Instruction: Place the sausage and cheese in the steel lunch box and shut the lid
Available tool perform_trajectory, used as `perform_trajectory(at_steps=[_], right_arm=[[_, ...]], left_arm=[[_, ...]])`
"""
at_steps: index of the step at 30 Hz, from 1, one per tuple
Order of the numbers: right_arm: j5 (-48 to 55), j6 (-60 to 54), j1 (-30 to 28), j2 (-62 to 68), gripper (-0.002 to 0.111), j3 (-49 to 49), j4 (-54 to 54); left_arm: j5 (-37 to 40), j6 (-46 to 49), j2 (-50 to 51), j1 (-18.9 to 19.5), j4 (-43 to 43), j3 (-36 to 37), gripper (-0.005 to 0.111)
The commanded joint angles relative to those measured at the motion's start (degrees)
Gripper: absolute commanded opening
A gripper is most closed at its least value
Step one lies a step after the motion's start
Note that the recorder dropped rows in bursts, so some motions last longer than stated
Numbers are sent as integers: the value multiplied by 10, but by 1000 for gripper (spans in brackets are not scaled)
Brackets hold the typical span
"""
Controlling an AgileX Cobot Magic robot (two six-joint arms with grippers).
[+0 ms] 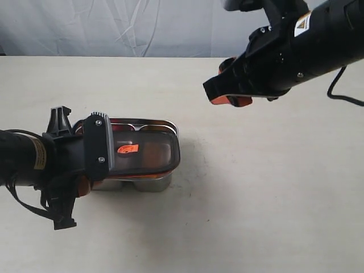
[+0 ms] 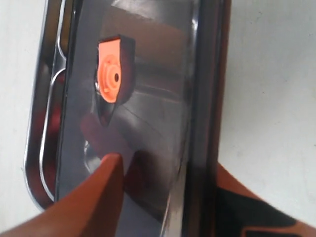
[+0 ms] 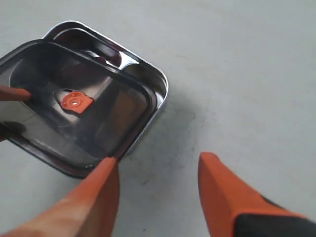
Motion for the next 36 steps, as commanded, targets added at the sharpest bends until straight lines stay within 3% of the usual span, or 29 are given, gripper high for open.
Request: perform_trajectory(at_steps=[1, 13, 36], right_arm=[[-20, 3, -1, 6, 49, 42, 91], [-192, -1, -1, 24, 49, 216, 372], [-177, -14, -1, 24, 49, 223, 398]], left_arm=[[18, -6, 2, -3, -25, 2, 49], [27, -6, 2, -3, -37, 2, 50], [47, -6, 28, -3, -65, 2, 50]])
